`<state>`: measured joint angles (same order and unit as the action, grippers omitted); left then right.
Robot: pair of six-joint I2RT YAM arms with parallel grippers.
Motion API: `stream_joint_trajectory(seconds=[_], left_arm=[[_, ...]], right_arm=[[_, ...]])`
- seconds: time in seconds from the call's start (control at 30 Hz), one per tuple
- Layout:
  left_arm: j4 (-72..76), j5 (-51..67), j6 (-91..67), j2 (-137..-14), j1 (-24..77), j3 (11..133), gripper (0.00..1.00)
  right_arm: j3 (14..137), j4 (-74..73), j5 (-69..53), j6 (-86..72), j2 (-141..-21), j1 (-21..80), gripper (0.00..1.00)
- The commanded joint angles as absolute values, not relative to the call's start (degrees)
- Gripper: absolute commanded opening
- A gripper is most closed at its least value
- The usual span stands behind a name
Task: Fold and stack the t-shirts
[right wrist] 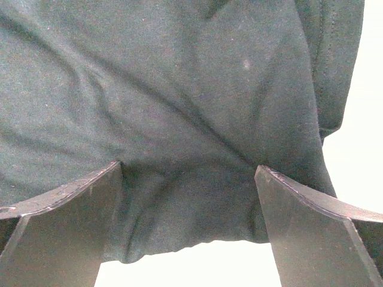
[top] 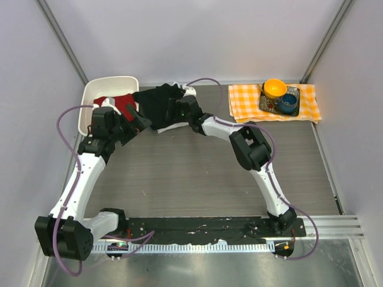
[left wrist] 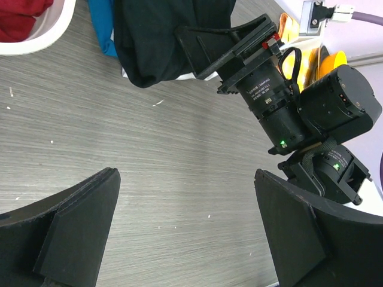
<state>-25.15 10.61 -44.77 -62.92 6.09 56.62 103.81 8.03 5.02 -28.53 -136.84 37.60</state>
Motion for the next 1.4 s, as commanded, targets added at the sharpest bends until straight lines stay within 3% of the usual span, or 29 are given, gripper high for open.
stream_joint_trajectory(seconds=[0.0,0.2,0.6,0.83,1.1,1.37], left_arm=[[-22.67,10.2,-44.13,-62.4,6.68,56.16,1.0],[-23.99,8.62,-42.19,-60.82,6.77,55.81,1.0],[-19.26,9.67,-41.92,-65.02,8.52,56.68,1.0],[-14.34,11.43,-43.59,-71.45,9.93,59.24,1.0],[-11.87,13.09,-46.05,-72.08,10.37,56.61,1.0],[-12.13,12.39,-45.09,-66.36,10.81,52.56,1.0]], right_arm=[[97.22,-0.62,11.42,-26.72,-135.1,36.21,1.0],[87.72,7.11,14.51,-24.53,-124.55,36.21,1.0],[101.86,3.86,8.19,-16.08,-119.79,37.88,1.0],[119.77,-1.23,0.8,-18.1,-132.16,37.88,1.0],[136.73,2.19,3.86,-21.53,-149.4,37.27,1.0],[138.25,9.39,6.5,-27.16,-156.18,34.37,1.0]])
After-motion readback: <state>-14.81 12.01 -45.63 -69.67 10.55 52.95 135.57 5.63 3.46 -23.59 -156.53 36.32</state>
